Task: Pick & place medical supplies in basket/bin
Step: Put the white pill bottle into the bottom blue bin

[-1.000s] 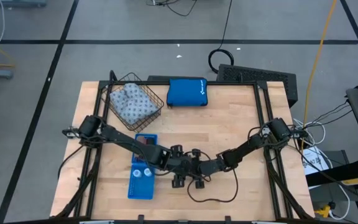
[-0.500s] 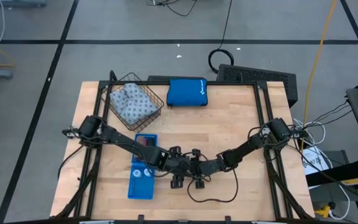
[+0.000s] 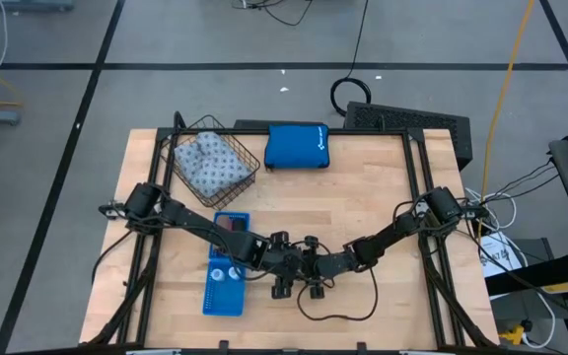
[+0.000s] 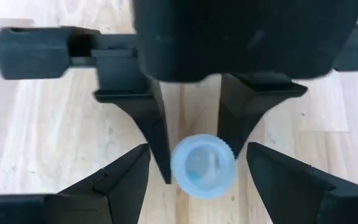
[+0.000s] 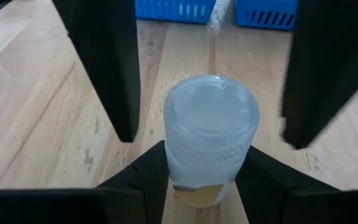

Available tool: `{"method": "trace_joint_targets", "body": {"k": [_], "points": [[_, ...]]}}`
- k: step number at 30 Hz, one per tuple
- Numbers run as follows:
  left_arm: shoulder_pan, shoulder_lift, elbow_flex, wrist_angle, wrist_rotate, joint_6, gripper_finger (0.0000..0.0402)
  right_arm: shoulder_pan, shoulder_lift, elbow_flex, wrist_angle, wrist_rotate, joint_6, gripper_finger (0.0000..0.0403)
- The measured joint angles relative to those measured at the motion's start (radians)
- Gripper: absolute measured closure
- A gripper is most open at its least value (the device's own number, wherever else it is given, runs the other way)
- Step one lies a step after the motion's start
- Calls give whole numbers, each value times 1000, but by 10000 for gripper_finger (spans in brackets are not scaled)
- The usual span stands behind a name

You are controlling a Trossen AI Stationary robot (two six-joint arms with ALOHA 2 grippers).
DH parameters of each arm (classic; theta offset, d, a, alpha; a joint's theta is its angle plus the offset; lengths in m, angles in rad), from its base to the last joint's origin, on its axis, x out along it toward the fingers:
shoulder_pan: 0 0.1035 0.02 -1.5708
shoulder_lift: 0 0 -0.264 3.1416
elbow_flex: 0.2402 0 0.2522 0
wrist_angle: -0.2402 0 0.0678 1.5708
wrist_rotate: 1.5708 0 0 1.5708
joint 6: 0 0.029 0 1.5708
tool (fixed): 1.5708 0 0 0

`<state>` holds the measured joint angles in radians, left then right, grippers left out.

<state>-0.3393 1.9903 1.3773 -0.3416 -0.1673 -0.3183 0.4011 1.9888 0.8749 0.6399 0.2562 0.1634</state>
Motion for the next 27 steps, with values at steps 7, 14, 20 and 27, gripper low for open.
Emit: {"method": "trace_joint_targets", "body": {"k": [7,14,20,27], "points": [[9,30,1,22,4,-4,186,0,0,0,-2,0,5,254],[14,30,1,27,11,-4,243,0,0,-1,-2,0,8,250],[14,30,1,27,19,-4,236,0,0,-1,-1,-6,5,256],[14,24,1,27,42,-3,190,-1,0,-1,-1,-24,2,248]]}}
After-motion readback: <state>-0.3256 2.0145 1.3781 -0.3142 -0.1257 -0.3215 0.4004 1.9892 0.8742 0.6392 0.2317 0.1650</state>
